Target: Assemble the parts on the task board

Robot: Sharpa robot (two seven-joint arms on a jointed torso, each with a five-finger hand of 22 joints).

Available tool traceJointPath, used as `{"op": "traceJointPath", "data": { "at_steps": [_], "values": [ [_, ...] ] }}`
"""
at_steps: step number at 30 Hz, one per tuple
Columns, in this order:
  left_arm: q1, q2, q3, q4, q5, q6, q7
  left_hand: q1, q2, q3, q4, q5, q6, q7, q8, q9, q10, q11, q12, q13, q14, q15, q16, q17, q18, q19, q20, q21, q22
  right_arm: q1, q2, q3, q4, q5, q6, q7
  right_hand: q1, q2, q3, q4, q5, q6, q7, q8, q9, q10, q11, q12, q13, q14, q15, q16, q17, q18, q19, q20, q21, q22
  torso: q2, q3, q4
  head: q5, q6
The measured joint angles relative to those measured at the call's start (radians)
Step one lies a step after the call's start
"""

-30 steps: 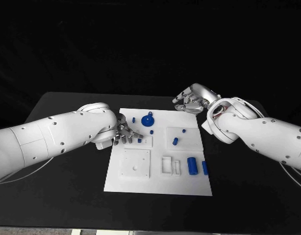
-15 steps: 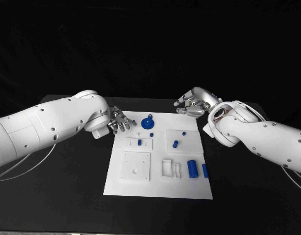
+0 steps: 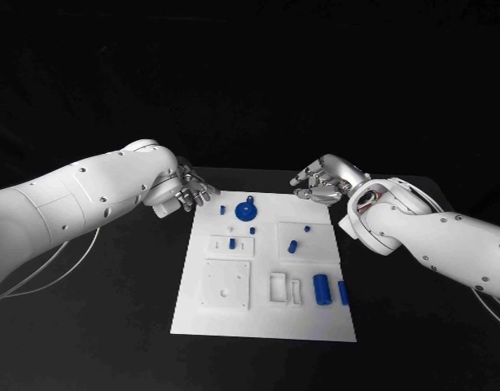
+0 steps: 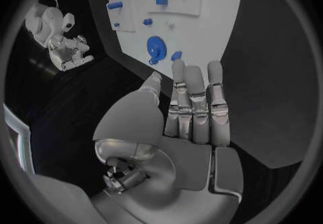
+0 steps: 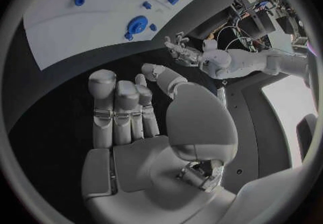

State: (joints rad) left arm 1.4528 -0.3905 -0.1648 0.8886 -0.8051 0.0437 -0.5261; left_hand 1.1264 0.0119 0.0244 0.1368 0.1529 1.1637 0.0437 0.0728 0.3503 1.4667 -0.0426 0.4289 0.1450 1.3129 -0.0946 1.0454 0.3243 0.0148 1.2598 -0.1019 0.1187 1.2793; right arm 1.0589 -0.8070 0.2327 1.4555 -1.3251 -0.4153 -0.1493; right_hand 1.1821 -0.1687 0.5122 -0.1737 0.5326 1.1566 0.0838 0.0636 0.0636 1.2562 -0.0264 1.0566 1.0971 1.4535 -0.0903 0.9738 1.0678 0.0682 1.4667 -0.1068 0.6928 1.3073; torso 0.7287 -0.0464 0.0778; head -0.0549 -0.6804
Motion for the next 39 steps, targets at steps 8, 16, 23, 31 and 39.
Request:
{"op": "traceJointPath", "data": {
  "at_steps": [8,16,23,31,39],
  "values": [
    [0.000,0.052,-0.003,-0.072,-0.038,0.034,0.016,-0.015,-0.013,0.007,0.010,-0.061,-0.005,0.005,0.000,-0.089,-0.004,0.004,0.000,0.004,-0.004,0.004,0.000,-0.008,0.000,0.011,0.000,-0.035,0.028,0.000,0.003,0.001,0.003,0.001,-0.002,0.000,-0.005,-0.005,-0.002,0.002,0.000,-0.018,0.004,0.000,0.000,-0.005,0.005,0.000,-0.002,0.000,0.000,-0.003,0.000,0.011,0.000,0.000,0.000,0.001,0.013,-0.0025,-0.0070,0.005,0.014],
    [-0.009,0.077,-0.013,-0.116,-0.080,0.060,0.030,-0.027,-0.026,0.016,0.019,-0.073,-0.005,0.005,0.003,-0.093,-0.004,0.004,0.000,0.005,-0.004,0.004,0.005,-0.008,0.000,0.011,0.000,-0.040,0.029,0.001,0.006,0.006,0.005,0.007,-0.009,-0.001,-0.005,-0.005,-0.011,0.011,0.000,-0.018,0.004,0.000,0.000,-0.005,0.005,0.000,-0.003,0.000,0.000,-0.004,-0.002,0.016,0.000,0.000,-0.004,0.001,0.026,-0.0050,-0.0112,0.006,0.022],
    [-0.014,0.091,-0.015,-0.126,-0.098,0.074,0.040,-0.061,-0.060,0.034,0.059,-0.098,-0.005,0.005,0.004,-0.095,-0.004,0.004,0.000,0.006,-0.004,0.004,0.008,-0.010,0.000,0.011,0.000,-0.040,0.029,0.001,0.011,0.009,0.005,0.011,-0.015,-0.001,-0.005,-0.005,-0.015,0.015,0.000,-0.018,0.004,0.000,0.000,-0.005,0.005,0.000,-0.004,0.000,0.000,-0.004,-0.003,0.016,0.000,0.000,-0.008,0.001,0.036,-0.0062,-0.0141,0.005,0.025],
    [-0.014,0.098,-0.016,-0.137,-0.106,0.085,0.046,-0.062,-0.061,0.045,0.070,-0.098,-0.005,0.005,0.004,-0.097,-0.003,0.004,0.000,0.006,-0.004,0.004,0.008,-0.010,0.000,0.011,0.000,-0.040,0.029,0.001,0.014,0.010,0.003,0.012,-0.017,-0.001,-0.005,-0.005,-0.015,0.015,0.000,-0.018,0.004,0.000,0.000,-0.005,0.005,0.000,-0.004,0.000,0.000,-0.004,-0.003,0.016,0.000,0.000,-0.008,0.001,0.041,-0.0065,-0.0154,0.002,0.026],
    [-0.014,0.099,-0.016,-0.137,-0.109,0.101,0.049,-0.040,-0.021,0.026,0.017,-0.092,-0.005,0.005,0.004,-0.102,0.000,0.007,0.000,0.006,-0.007,0.007,0.012,-0.010,0.000,0.011,0.000,-0.040,0.028,0.001,0.016,0.011,0.002,0.013,-0.019,-0.001,-0.005,-0.005,-0.015,0.015,0.000,-0.018,0.004,0.000,0.000,-0.005,0.005,0.000,-0.004,0.000,0.000,-0.004,-0.003,0.016,0.000,0.000,-0.008,0.001,0.042,-0.0068,-0.0146,-0.001,0.026]
  ]
}}
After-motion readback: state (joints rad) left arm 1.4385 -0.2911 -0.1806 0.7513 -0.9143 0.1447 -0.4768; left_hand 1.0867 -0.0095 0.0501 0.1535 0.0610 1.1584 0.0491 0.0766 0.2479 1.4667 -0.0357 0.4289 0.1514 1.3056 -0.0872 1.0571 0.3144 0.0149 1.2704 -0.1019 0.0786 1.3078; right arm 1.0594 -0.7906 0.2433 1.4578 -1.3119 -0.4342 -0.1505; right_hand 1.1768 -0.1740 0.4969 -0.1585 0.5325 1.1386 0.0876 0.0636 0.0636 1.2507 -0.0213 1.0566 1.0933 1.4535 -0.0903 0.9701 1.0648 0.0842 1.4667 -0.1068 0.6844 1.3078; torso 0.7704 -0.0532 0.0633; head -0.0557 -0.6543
